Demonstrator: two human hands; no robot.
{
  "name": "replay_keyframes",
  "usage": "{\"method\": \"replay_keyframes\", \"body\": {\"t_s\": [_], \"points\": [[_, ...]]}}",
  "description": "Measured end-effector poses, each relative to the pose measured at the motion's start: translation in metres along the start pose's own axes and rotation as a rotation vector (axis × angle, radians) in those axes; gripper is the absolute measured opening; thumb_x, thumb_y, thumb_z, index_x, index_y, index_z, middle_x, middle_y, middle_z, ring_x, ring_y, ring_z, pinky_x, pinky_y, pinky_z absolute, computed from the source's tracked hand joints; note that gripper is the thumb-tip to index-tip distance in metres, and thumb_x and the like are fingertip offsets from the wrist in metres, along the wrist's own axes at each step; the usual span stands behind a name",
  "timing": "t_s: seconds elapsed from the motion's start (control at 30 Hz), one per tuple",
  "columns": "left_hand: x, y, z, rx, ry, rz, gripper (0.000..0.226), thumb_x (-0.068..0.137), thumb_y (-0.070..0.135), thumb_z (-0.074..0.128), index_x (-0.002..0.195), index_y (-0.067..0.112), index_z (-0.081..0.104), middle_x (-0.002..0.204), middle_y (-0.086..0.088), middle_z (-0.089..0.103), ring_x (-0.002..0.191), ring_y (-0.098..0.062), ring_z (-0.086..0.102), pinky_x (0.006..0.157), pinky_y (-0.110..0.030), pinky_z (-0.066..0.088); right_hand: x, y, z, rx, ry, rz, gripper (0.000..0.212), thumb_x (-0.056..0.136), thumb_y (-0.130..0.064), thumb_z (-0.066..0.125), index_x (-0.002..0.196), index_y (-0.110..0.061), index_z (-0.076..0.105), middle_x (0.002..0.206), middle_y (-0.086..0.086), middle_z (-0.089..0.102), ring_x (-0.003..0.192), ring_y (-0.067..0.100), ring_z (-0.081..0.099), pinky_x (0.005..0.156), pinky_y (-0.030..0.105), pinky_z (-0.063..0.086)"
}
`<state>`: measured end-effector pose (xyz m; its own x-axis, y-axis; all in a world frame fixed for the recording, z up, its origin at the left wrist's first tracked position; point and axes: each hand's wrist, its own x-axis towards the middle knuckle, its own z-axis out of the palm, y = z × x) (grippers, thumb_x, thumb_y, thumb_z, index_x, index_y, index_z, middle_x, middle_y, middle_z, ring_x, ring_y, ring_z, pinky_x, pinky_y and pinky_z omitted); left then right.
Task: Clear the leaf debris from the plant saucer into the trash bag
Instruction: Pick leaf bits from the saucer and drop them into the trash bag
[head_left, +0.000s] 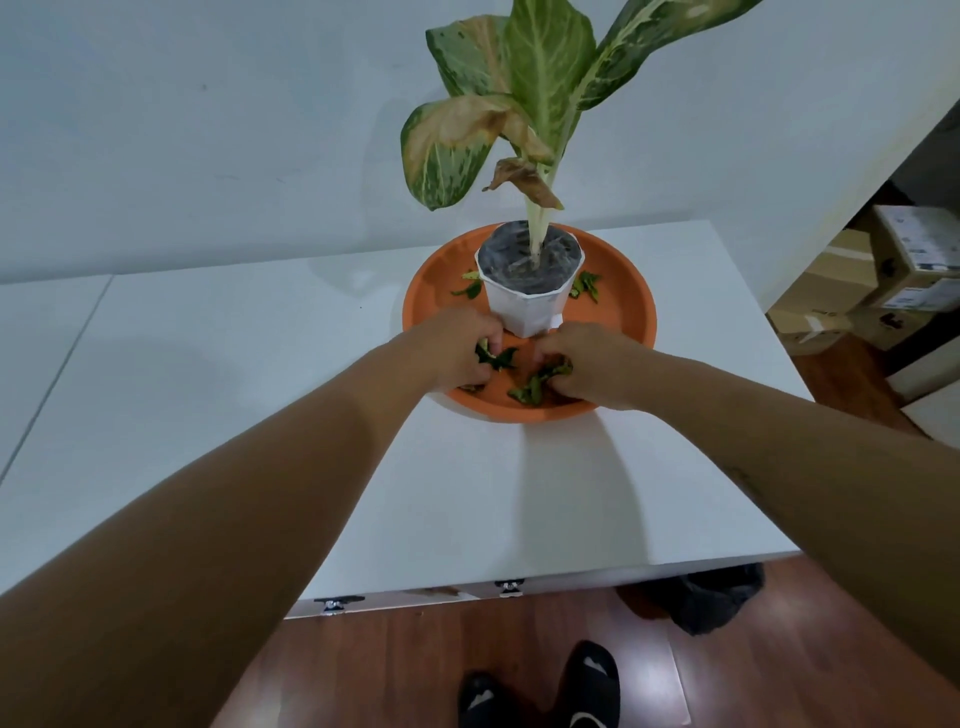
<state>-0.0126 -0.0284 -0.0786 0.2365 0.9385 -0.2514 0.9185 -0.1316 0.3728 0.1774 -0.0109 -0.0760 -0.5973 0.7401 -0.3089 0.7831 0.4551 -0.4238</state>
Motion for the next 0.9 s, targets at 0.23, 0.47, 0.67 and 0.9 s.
{"method": "replay_keyframes", "body": {"t_s": [0.23,0.47,0.67,0.9], "points": [[-0.003,-0.003,0.0,-0.268,0.174,-0.076,0.016,0.079,0.004,0.069,0.086,0.018,0.072,0.09,0.004,0.067,0.081,-0.014,0.06,0.068,-0.024,0.047,0.0,0.0,0.001,0.461,0.233,0.235,0.014,0.084,-0.01,0.065,0.094,-0.016,0.072,0.083,-0.006,0.06,0.077,0.011,0.054,0.058,0.014,0.036],[-0.019,0.01,-0.012,-0.563,0.293,-0.171,0.019,0.081,0.005,0.068,0.096,0.013,0.074,0.081,0.004,0.066,0.065,-0.01,0.056,0.054,-0.013,0.046,-0.014,-0.011,-0.006,1.064,0.402,0.368,0.011,0.081,-0.009,0.07,0.076,-0.017,0.068,0.076,0.0,0.063,0.072,0.012,0.055,0.062,0.021,0.042],[-0.027,0.023,-0.02,-0.771,0.327,-0.228,0.014,0.081,0.011,0.073,0.093,0.019,0.073,0.086,0.002,0.067,0.071,-0.012,0.059,0.065,-0.022,0.049,-0.03,-0.02,-0.008,1.378,0.407,0.393,0.009,0.088,-0.004,0.063,0.096,-0.007,0.067,0.094,0.009,0.067,0.077,0.013,0.061,0.06,0.019,0.049],[-0.032,0.032,-0.012,-0.912,0.348,-0.27,0.013,0.08,0.015,0.075,0.091,0.023,0.074,0.079,0.004,0.062,0.068,-0.015,0.056,0.064,-0.026,0.046,-0.044,-0.029,0.0,1.6,0.478,0.406,0.008,0.089,-0.001,0.06,0.086,-0.007,0.064,0.085,0.007,0.067,0.075,0.012,0.062,0.056,0.014,0.054]]}}
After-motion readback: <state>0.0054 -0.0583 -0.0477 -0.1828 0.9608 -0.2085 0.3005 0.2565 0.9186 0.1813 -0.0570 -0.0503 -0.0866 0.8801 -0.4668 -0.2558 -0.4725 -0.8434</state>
